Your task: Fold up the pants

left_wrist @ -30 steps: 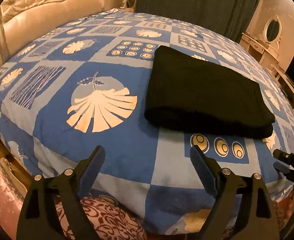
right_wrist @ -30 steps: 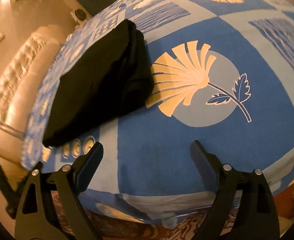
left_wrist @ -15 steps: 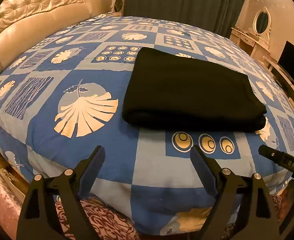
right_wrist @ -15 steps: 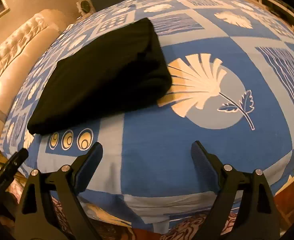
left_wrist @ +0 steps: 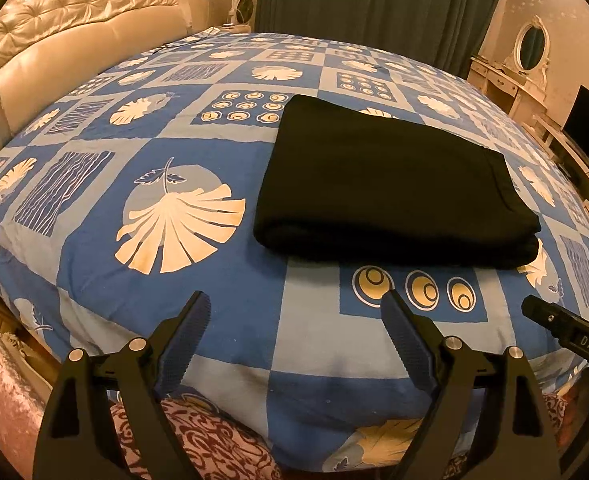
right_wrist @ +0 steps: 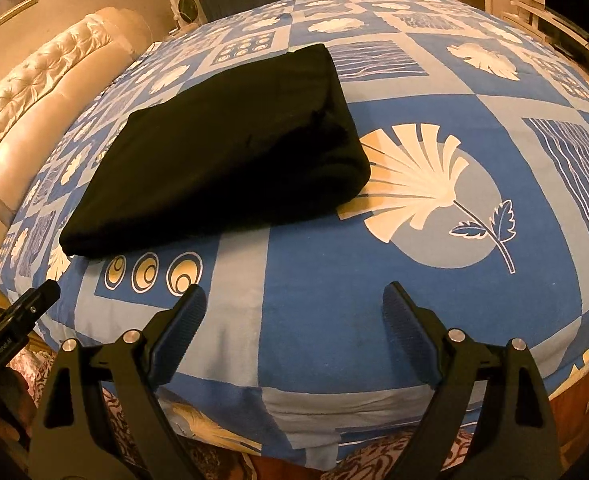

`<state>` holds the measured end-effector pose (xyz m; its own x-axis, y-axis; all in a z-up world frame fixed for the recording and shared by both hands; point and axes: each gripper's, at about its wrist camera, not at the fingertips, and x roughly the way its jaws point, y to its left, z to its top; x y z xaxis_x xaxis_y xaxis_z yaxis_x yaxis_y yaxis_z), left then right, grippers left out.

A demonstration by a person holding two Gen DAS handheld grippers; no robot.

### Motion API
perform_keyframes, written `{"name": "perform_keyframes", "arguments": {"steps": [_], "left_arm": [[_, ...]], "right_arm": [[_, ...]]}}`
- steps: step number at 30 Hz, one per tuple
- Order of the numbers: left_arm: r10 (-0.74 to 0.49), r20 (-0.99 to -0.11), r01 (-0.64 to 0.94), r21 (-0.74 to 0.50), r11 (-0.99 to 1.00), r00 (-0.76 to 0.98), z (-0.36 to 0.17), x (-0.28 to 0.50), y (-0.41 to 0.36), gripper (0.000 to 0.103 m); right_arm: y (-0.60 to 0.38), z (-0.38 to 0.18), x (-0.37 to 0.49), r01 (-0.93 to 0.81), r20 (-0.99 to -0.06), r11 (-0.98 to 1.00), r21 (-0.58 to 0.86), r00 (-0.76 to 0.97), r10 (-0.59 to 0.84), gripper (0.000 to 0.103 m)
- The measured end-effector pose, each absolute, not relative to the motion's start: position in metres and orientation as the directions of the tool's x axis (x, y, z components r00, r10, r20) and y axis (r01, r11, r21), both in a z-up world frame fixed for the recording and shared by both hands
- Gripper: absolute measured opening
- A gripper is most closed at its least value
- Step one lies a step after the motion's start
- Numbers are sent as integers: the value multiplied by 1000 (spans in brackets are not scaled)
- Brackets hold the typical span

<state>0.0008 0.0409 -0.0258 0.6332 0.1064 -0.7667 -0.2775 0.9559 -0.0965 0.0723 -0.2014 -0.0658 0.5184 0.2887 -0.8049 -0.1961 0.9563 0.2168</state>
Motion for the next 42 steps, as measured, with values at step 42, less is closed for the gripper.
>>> {"name": "perform_keyframes", "arguments": {"steps": [42], "left_arm": [[143,-726,-260,-50,964,672,-12,0,37,86]], "right_arm": [[-193,-69,69,-210,-805,954,213,516,293,90]]}}
